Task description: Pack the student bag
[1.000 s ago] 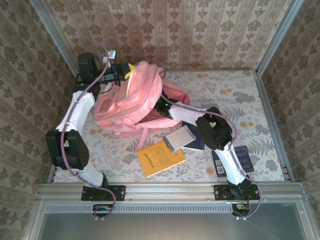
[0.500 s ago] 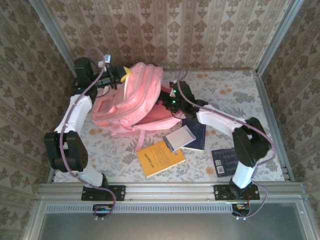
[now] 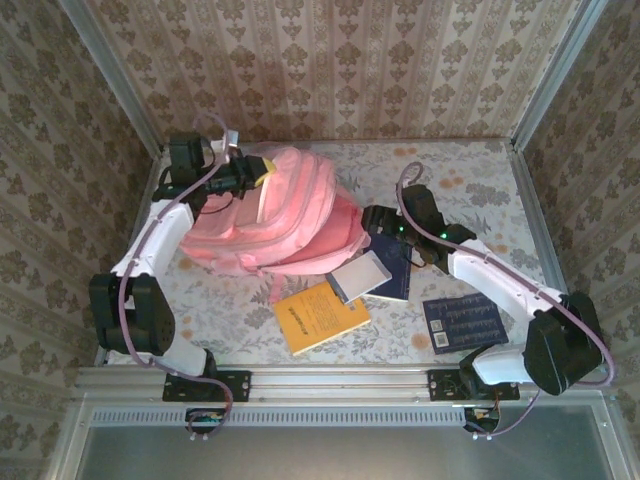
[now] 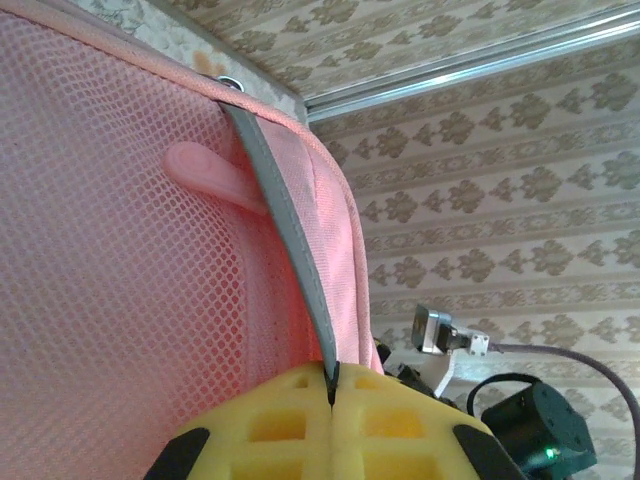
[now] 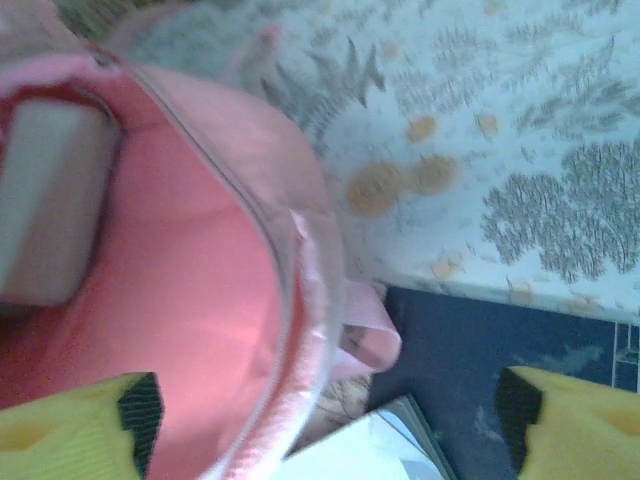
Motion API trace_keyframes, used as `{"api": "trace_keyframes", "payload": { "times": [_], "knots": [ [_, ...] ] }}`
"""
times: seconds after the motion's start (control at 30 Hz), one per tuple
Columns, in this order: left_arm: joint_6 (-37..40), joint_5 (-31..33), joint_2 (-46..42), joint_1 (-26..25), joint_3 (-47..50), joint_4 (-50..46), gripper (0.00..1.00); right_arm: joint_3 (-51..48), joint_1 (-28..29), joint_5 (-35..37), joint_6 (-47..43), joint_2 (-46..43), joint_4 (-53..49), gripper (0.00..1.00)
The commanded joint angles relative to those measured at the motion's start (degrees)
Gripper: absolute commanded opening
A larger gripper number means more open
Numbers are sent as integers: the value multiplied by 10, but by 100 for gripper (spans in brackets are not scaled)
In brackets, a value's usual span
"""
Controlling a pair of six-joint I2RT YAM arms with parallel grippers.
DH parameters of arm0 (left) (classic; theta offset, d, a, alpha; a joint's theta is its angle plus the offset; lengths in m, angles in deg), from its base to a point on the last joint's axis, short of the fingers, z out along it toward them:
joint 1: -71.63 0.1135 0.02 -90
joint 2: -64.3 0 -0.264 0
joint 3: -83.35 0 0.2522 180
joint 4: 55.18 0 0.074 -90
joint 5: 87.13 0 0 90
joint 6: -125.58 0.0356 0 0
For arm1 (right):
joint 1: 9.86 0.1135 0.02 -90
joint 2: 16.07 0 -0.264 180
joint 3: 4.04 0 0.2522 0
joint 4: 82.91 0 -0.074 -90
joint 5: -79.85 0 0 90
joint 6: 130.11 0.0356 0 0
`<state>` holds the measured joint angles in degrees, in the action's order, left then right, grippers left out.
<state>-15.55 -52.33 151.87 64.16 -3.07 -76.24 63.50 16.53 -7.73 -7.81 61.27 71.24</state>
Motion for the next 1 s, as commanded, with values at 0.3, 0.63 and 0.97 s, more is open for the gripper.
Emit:
{"api": "trace_keyframes", "payload": {
  "times": [0.3, 0.63, 0.97],
  "knots": [
    [41, -2, 17, 15, 41, 33, 0, -23, 17, -47, -102, 109, -140, 82],
    [35, -8, 17, 14, 45, 40, 0, -49, 22, -158, -74, 153, -98, 61],
    [37, -5, 21, 13, 45, 35, 0, -59, 32, -154, -46, 149, -89, 40]
  ]
}}
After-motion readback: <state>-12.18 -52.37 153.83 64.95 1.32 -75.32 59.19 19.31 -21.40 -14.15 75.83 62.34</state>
